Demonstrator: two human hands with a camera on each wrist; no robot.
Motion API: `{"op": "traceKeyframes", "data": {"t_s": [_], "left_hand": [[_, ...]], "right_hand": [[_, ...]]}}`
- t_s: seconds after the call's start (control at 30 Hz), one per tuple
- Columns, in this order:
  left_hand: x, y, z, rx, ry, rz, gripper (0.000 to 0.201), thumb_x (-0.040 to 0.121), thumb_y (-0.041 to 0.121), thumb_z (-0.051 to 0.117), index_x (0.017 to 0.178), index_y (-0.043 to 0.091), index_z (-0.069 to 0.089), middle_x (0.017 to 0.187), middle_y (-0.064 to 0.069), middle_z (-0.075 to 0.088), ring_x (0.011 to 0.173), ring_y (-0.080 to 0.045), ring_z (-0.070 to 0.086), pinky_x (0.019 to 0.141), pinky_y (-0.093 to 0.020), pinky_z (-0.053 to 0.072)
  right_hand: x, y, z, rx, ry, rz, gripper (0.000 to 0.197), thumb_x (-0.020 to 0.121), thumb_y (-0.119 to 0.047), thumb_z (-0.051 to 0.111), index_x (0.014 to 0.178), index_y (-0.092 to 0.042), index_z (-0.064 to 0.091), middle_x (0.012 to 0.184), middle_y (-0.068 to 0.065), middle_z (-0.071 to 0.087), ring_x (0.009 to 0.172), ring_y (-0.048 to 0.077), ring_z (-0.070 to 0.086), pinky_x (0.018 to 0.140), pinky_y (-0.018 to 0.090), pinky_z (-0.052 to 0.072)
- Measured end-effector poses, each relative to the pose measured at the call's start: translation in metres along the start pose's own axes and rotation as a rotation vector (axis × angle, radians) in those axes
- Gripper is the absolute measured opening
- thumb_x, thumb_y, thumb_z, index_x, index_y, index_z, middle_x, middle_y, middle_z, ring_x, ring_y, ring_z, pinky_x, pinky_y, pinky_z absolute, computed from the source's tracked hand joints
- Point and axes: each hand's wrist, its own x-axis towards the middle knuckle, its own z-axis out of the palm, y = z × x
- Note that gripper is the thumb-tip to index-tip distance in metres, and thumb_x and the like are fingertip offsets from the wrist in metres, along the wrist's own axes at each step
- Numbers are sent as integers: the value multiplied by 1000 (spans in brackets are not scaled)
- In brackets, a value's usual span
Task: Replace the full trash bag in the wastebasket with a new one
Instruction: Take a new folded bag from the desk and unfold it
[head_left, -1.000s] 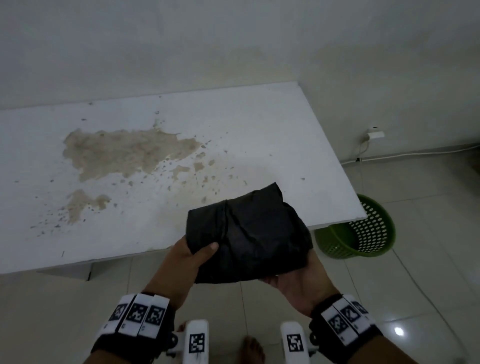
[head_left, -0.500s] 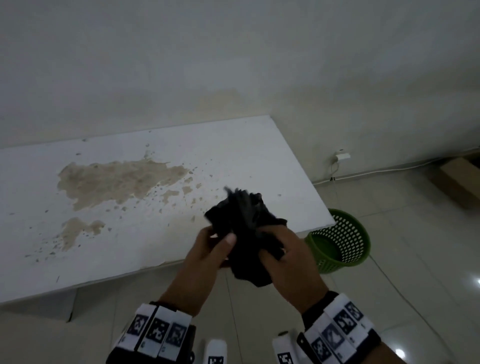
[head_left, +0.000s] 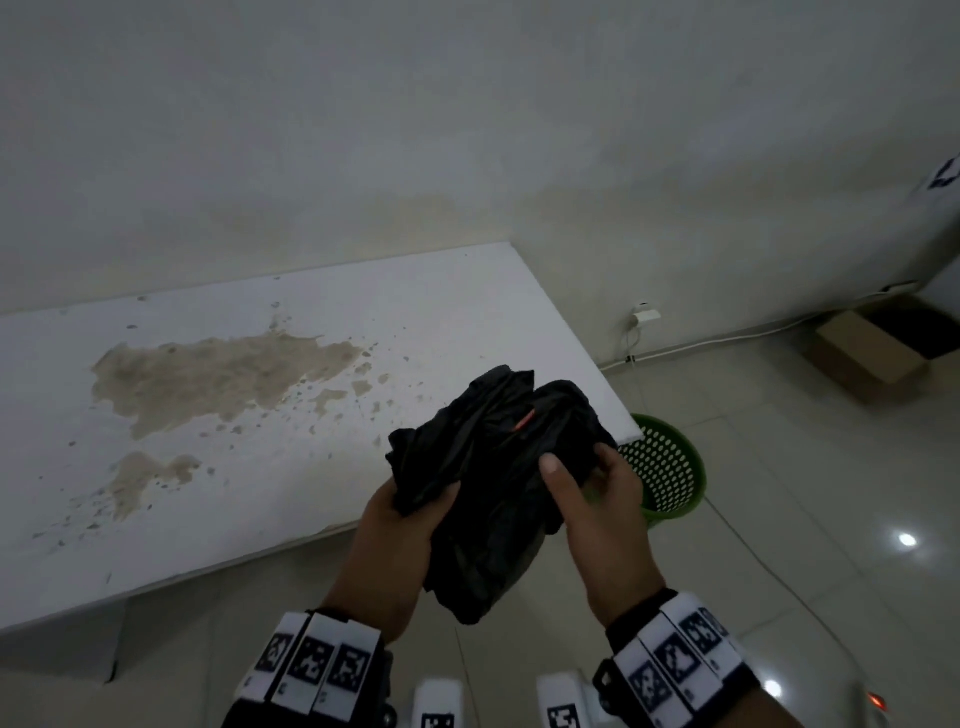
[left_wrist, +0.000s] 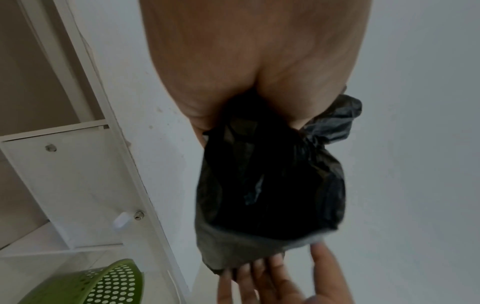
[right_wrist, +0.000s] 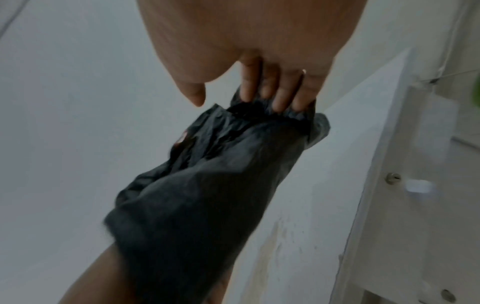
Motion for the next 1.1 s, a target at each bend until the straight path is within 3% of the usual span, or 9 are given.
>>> {"op": "traceKeyframes", "data": {"t_s": [0.1,0.17,0.27,0.37,0.47,0.57,0.7,0.93,1.1], "left_hand": [[-1,2,8,13,-39,-1,17,92,16,63,106,19,73,105,-10,77,97,-28,74,91,-48,56],[1,2,12,14,-54,-8,20,90,18,64,108,21,72,107,-5,77,100,-25,73,89,-43,55],[9,3,23,92,-82,2,18,92,23,65,109,26,70,104,3,78,95,-18,75,81,-32,56],[22,2,37,150,-60,18,15,94,30,64,108,32,69,103,7,78,91,-13,75,77,-28,55],[34,1,60,158,-66,-14,18,93,28,65,111,28,69,103,6,78,92,-16,75,77,-30,55],[41,-2,93,164,-129,-40,25,88,28,68,113,24,70,107,3,78,96,-18,74,83,-33,55],[55,-11,139,330,-114,35,23,90,33,69,111,25,70,103,10,78,96,-11,73,75,-18,57],[76,-30,205,550,308,269,41,90,35,69,125,19,56,116,4,61,101,-9,59,86,-33,49],[55,-28,284,470,-123,288,33,91,49,62,97,18,72,92,0,75,89,-15,71,83,-43,57]], "right_hand": [[1,-13,-9,-64,115,-24,117,64,-62,81,155,-30,15,157,-17,12,138,8,27,111,33,32],[7,-22,-21,-136,103,-37,108,68,-54,83,153,-28,23,154,-15,23,135,4,30,109,31,35],[23,-30,-44,-311,-129,-185,24,81,-36,78,95,-19,70,94,-5,72,89,12,68,75,30,56],[33,-29,-70,-318,-277,-230,24,88,-23,71,69,-11,62,64,2,63,60,11,56,60,32,47],[45,-20,-97,-63,-186,-111,12,86,-20,74,89,-14,63,87,5,67,80,16,64,74,36,55],[65,-16,-130,90,-222,72,59,73,-41,84,123,-24,59,116,3,69,106,20,69,93,43,56],[80,-33,-175,-32,-444,67,21,93,-24,66,110,-16,74,109,7,75,104,25,71,95,44,54],[119,-41,-247,-1,11,-205,10,93,-20,66,94,-26,73,88,-12,76,86,8,72,68,19,57],[122,-42,-265,-264,-102,-489,22,89,-24,71,95,-45,64,93,-19,70,90,-2,65,74,11,50]]}}
